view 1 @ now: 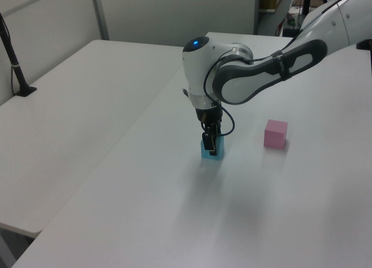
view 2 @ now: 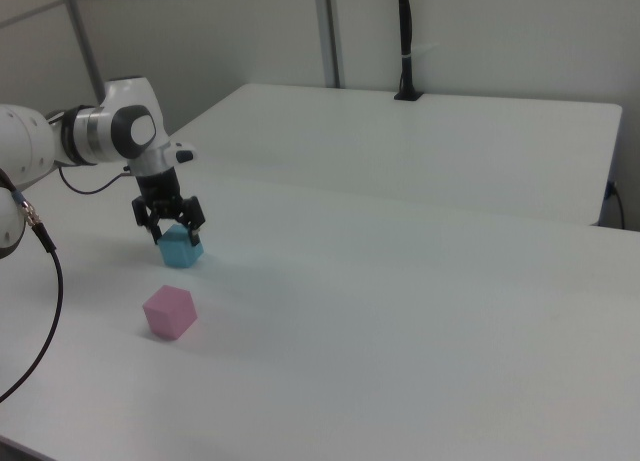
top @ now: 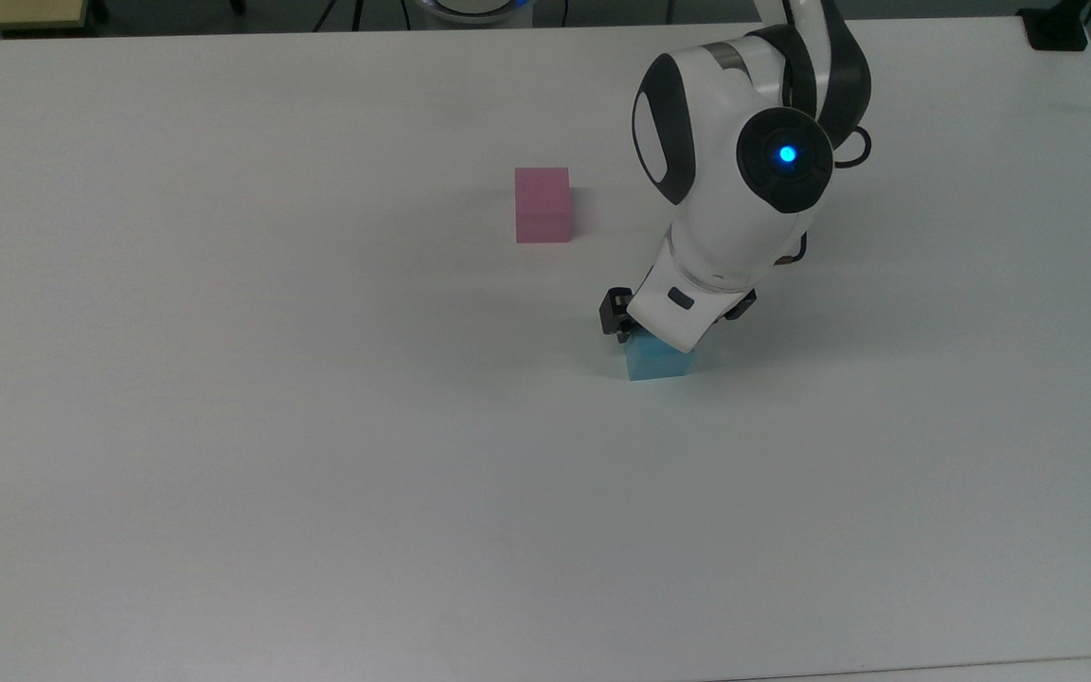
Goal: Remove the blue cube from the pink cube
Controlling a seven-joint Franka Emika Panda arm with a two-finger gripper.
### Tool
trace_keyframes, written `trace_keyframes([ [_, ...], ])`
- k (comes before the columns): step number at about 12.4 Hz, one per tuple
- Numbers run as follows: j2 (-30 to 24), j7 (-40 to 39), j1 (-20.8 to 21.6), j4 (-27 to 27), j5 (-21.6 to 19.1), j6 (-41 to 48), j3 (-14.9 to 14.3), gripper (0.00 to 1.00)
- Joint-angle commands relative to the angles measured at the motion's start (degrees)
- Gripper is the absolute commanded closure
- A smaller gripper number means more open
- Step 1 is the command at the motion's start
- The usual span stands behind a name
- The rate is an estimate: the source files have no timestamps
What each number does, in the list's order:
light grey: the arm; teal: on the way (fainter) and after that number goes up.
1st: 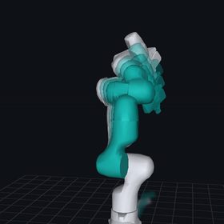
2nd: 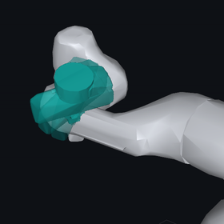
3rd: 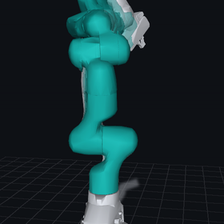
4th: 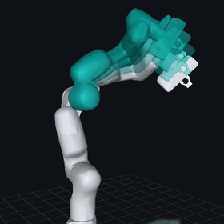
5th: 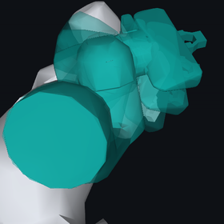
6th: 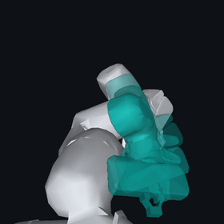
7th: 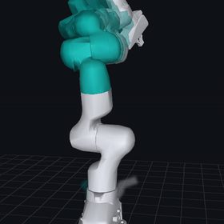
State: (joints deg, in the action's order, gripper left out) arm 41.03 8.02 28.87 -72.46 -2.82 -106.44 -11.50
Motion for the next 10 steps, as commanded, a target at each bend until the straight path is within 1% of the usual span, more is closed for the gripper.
trace_keyframes([
  [1, -10.05, 0.15, -0.64, -2.31, -1.05, 3.78, -2.04, 0.0],
  [2, -16.36, 0.15, -1.7, -6.94, 0.61, 3.95, -1.43, 0.0],
  [3, -23.21, 0.24, -4.06, -11.95, 2.45, 4.22, -0.72, 0.0],
  [4, -28.32, 0.15, -7.82, -15.04, 2.9, 6.48, 1.02, 0.0],
  [5, -30.9, 0.15, -11.77, -15.42, 4.3, 11.46, 2.69, 0.0],
  [6, -32.58, 0.07, -15.21, -15.69, 7.01, 13.95, 4.19, 0.0],
  [7, -34.51, -0.46, -18.46, -17.43, 7.82, 13.54, 5.25, 0.0],
  [8, -36.01, -0.64, -20.67, -18.49, 8.01, 13.54, 6.13, 0.0],
  [9, -38.37, -0.64, -21.91, -20.5, 8.01, 13.36, 6.23, 0.0],
  [10, -39.0, -0.64, -21.92, -21.13, 8.01, 13.36, 6.31, 0.0],
])
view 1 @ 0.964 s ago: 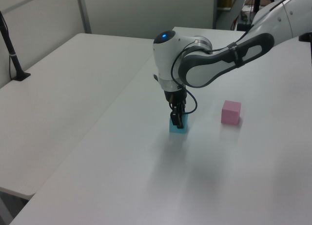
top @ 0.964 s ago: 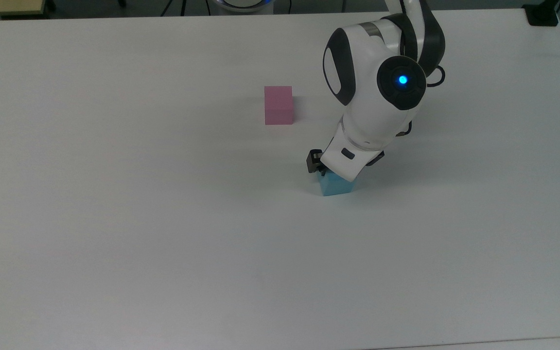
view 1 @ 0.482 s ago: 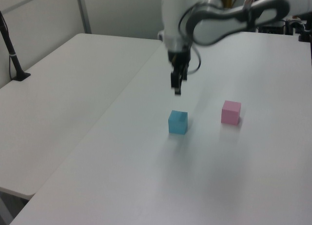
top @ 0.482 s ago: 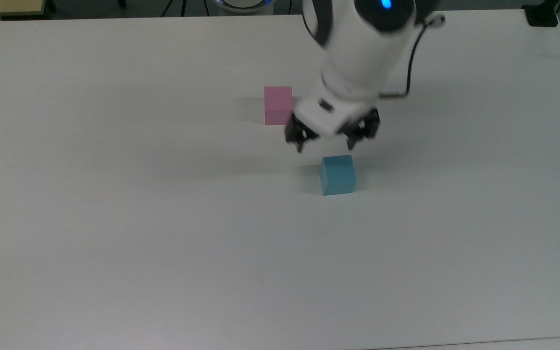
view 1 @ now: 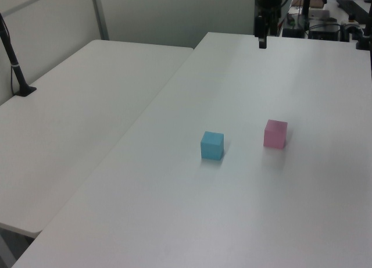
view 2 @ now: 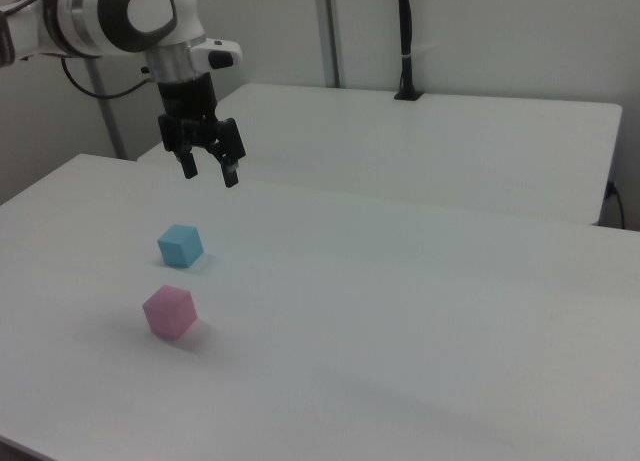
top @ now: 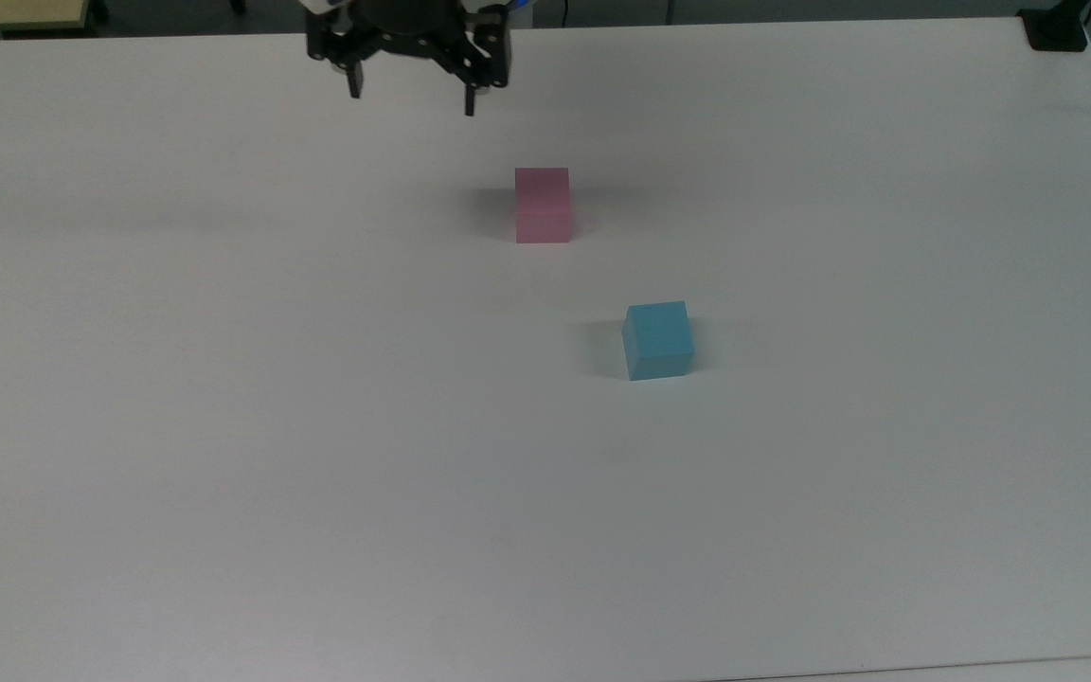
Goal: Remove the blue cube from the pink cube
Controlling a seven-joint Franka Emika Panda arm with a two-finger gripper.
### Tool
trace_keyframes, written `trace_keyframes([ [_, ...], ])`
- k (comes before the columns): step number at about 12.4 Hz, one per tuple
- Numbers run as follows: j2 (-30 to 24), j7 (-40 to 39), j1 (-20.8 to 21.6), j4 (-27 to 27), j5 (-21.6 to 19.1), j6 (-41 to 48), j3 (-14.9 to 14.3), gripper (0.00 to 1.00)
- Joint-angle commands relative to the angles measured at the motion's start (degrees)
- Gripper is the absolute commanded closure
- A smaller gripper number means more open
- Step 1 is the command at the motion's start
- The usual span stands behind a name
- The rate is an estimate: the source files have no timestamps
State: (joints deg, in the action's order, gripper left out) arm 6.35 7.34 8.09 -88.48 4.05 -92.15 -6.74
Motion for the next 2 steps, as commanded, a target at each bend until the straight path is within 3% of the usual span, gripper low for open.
trace_keyframes([
  [1, -4.33, 0.04, -0.88, -5.3, 1.14, -0.92, 1.55, 0.0],
  [2, -4.33, 0.04, -0.79, -5.3, 1.14, -0.92, 1.55, 0.0],
])
